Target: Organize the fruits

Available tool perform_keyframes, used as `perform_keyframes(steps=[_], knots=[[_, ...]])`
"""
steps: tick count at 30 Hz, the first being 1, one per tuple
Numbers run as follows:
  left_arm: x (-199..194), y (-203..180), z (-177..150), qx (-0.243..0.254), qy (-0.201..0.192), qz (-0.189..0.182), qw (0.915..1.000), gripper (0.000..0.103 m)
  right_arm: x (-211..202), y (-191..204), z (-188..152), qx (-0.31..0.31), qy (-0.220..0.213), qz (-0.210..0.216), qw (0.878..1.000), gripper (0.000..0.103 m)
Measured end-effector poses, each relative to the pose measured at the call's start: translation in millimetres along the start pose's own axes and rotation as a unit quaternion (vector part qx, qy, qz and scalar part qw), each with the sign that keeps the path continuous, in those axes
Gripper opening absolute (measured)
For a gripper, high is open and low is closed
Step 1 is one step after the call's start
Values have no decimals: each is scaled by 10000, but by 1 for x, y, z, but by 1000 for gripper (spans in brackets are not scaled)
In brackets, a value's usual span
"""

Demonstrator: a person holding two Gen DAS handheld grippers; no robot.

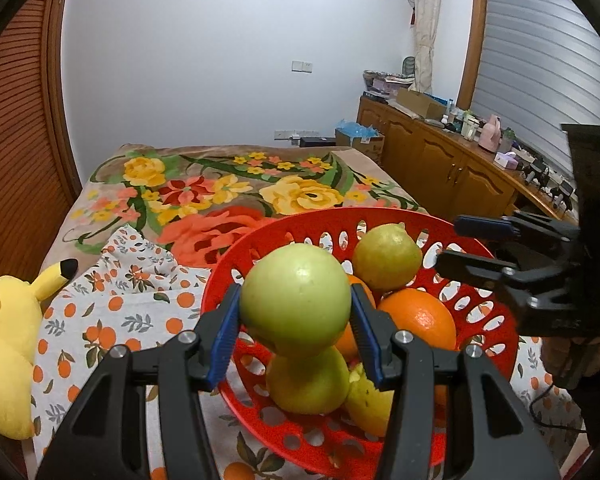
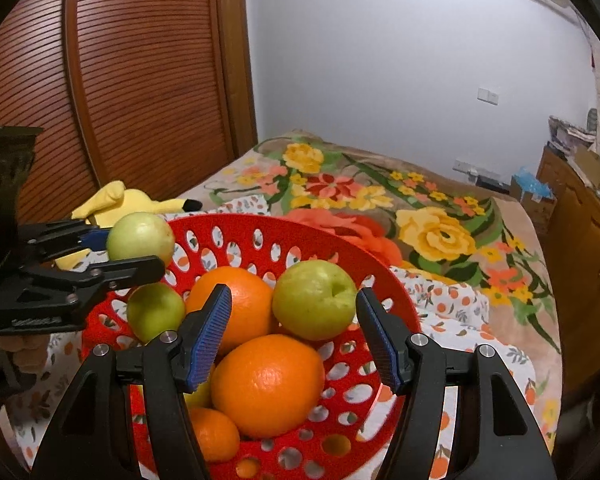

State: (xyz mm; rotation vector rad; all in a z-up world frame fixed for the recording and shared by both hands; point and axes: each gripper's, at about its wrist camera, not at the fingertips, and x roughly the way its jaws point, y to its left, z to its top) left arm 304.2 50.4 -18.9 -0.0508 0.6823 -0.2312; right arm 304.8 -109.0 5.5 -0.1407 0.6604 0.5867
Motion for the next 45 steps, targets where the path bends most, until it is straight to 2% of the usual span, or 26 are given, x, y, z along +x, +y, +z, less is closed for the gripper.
perform_keyframes(steps=[16,24,33,43,45], knots=[[9,-2,-1,-18,137,158,9998,52,-31,-6,-20,114,-142,-107,9998,66],[-14,-13,-1,91,-115,201,9997,60,-55,-11,-31,215,-256,-302,9990,66],[-51,-33,-16,245,-412,112,9988,63,-85,-20,-54,368,-314,-457,9978,66],[-88,-57,-46,194,-556,-102,9982,67,-87,-30,-87,537,-42,-456,9975,66],[-90,-59,-52,122,-551,-122,9983,67,-82,-31,-92,551,59,-426,9976,63]])
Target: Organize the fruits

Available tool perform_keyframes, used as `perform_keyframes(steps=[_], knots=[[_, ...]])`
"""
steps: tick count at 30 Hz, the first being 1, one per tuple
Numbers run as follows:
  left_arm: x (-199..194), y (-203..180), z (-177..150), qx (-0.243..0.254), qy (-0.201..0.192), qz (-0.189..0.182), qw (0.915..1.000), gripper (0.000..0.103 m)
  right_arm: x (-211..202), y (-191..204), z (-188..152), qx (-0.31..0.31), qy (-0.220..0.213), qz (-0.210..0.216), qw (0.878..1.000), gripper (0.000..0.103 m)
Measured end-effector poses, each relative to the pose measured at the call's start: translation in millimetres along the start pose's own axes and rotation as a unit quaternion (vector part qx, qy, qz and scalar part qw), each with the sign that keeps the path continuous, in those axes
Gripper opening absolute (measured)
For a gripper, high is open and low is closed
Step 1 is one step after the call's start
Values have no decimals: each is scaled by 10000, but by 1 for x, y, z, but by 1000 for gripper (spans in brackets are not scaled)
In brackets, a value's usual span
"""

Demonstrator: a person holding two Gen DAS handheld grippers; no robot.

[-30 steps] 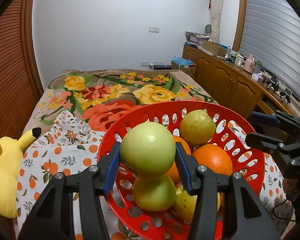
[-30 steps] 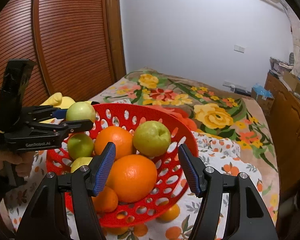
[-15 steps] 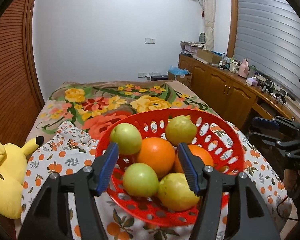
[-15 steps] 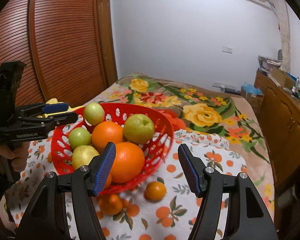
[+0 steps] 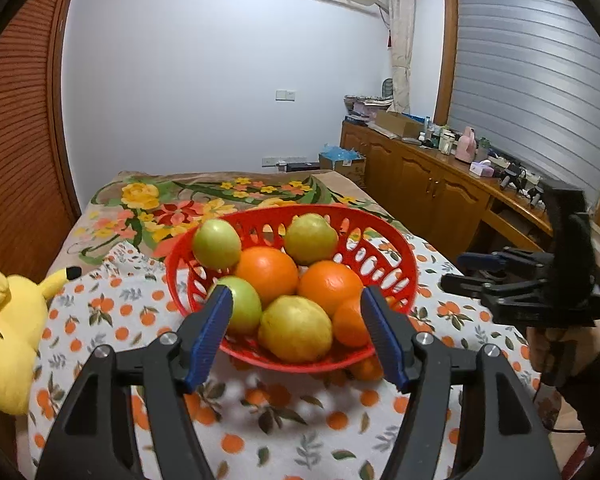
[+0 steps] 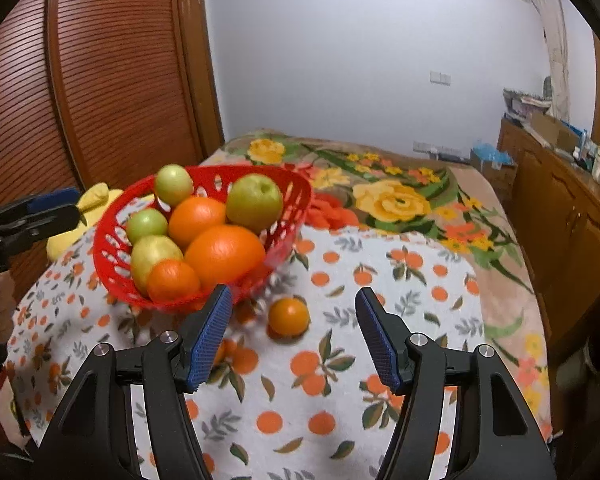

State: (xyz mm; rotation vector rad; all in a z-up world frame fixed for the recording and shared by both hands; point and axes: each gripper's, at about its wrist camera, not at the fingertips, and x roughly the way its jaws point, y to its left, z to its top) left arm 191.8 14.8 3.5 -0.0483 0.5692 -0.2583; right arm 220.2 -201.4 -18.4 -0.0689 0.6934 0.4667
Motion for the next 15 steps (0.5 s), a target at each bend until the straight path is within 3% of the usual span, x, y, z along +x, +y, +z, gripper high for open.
perform_keyframes(steps=[7,15], knots=[[-3,-3,-21,-159,127,63,9998,67,24,2,-11,-113,323,54,9994,48],[-1,0,-39,-236,297,72,9993,67,53,-3,-12,-129,623,110,9979,47]])
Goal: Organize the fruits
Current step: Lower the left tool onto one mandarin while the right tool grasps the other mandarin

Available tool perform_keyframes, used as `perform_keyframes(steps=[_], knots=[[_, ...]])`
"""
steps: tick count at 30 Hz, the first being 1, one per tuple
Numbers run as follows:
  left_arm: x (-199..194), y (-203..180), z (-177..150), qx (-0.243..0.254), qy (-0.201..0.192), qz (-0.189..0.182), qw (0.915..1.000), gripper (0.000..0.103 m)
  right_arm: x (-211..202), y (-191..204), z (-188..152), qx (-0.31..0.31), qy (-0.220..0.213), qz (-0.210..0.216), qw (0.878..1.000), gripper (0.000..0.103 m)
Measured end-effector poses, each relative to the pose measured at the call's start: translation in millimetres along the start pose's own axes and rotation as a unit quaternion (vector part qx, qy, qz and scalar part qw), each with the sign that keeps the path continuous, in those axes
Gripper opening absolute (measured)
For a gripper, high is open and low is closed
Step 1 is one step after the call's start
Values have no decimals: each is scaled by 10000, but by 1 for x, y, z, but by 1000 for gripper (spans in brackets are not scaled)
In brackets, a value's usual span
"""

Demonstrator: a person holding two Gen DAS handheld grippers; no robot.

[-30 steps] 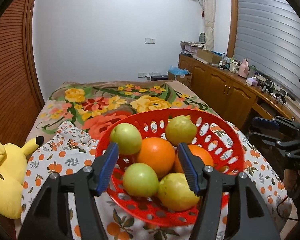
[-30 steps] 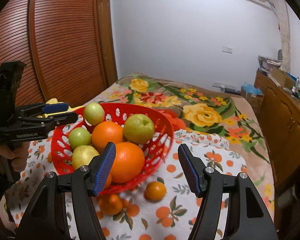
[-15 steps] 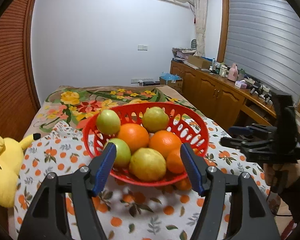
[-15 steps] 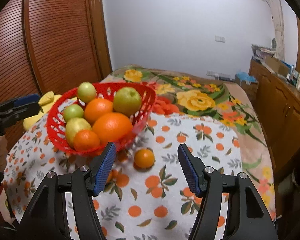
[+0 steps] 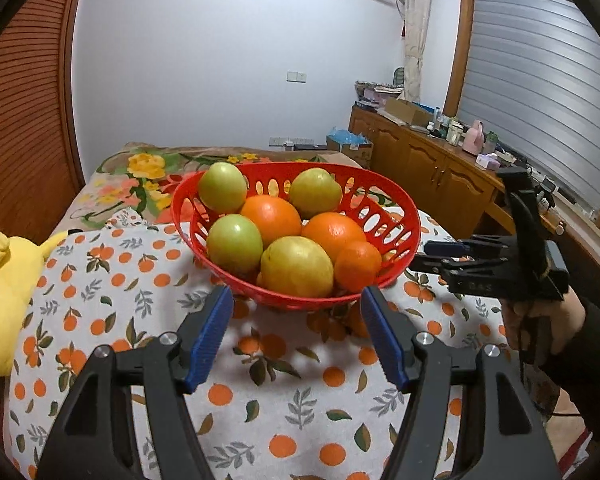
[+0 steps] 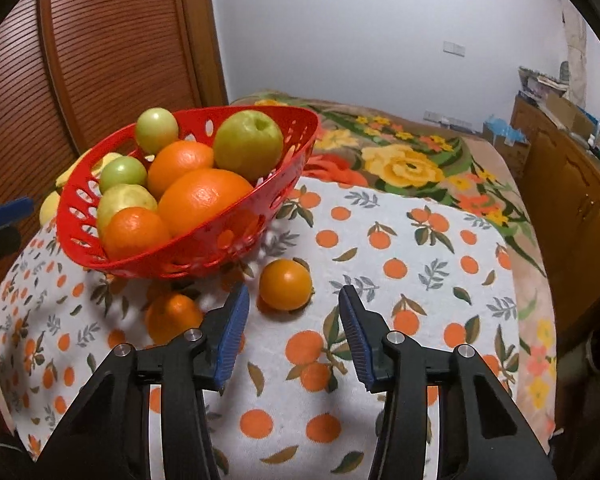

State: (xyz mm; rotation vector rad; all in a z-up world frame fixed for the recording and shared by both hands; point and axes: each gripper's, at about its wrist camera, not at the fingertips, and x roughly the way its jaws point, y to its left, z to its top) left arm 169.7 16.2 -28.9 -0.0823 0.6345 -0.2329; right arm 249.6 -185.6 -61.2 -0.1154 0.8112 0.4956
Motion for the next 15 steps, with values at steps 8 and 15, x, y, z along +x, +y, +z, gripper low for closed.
perform_keyframes(steps=[8,15], knots=[[9,-5,-7,92,141,-31,9999,67,24,-2,4,53,222,97,9997,47],[18,-6,-12,81,260,-56,9996,67,37,-2,6,125,339,211,9991,47]])
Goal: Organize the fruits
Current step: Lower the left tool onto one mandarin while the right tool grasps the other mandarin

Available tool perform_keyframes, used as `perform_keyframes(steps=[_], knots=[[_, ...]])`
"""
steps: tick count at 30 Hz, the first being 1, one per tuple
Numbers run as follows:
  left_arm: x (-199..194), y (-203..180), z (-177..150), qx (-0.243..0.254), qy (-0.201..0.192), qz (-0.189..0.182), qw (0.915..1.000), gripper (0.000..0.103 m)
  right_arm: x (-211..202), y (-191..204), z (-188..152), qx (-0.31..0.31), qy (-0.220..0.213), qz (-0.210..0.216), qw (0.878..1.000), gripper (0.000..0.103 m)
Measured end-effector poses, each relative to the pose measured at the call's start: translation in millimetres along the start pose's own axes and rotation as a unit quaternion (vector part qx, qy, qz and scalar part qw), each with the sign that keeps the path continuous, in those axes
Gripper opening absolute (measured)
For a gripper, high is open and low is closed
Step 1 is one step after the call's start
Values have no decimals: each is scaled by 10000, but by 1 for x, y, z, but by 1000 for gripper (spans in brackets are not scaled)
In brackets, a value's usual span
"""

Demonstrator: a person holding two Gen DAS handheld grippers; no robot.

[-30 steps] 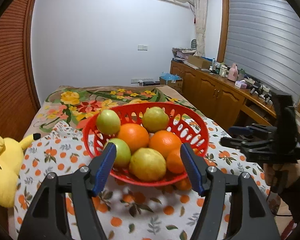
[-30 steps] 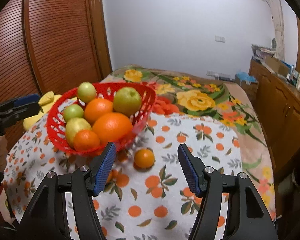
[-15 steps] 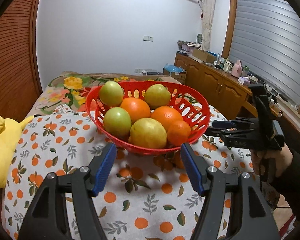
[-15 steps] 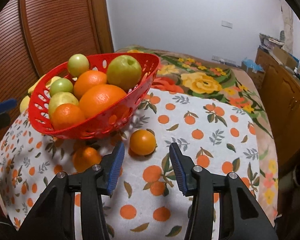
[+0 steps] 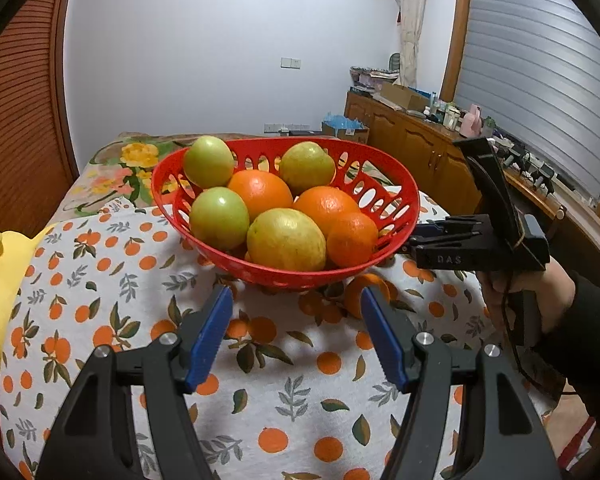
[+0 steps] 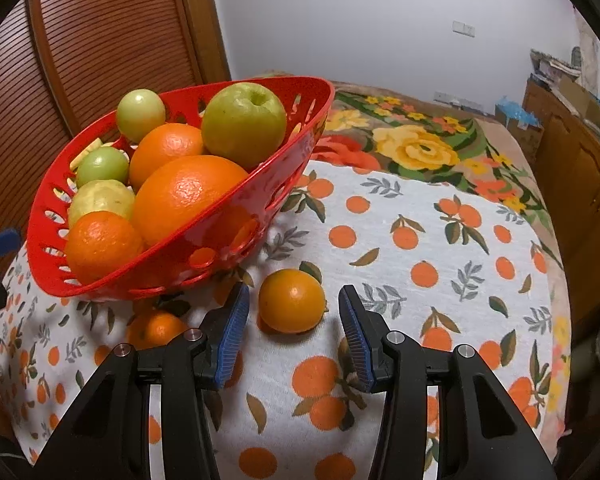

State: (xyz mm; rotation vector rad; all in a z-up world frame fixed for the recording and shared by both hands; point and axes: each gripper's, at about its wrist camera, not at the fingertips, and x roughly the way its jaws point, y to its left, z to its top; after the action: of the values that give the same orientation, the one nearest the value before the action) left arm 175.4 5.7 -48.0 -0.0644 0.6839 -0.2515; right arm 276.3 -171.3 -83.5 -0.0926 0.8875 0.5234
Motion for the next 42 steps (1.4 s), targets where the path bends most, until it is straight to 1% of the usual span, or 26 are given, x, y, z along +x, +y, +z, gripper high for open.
perform_keyframes(steps=[2,4,6,12,20,26,28,29,32,35,42], knots=[[4,-2,-2,24,47,9,10000,67,4,-1,0,7,44,31,10000,45],[7,-4,-3,61,82,-10,9999,67,9,-3,0,60,91,68,9999,39],[11,-5,-5,86,119,-24,9999,67,7,-4,-1,87,50,117,9999,38],[22,-19,-8,203,213,-127,9995,67,-7,-7,-12,63,-36,91,9999,38],[47,-39,-5,242,529,-384,9976,67,-36,-15,-26,165,-239,168,9994,38],[60,-52,-4,390,590,-404,9967,66,-53,-19,-33,203,-371,135,9990,38],[65,-55,-4,440,634,-443,9960,64,-57,-20,-34,225,-411,115,9988,38],[67,-57,-4,454,655,-463,9957,61,-58,-21,-34,236,-422,111,9988,38],[72,-63,-4,485,680,-479,9954,58,-62,-23,-36,268,-461,112,9985,38],[82,-66,-5,556,800,-370,9946,56,-63,-24,-37,273,-471,90,9985,38],[100,-67,-2,478,991,-421,9930,56,-67,-25,-39,268,-492,92,9984,38]])
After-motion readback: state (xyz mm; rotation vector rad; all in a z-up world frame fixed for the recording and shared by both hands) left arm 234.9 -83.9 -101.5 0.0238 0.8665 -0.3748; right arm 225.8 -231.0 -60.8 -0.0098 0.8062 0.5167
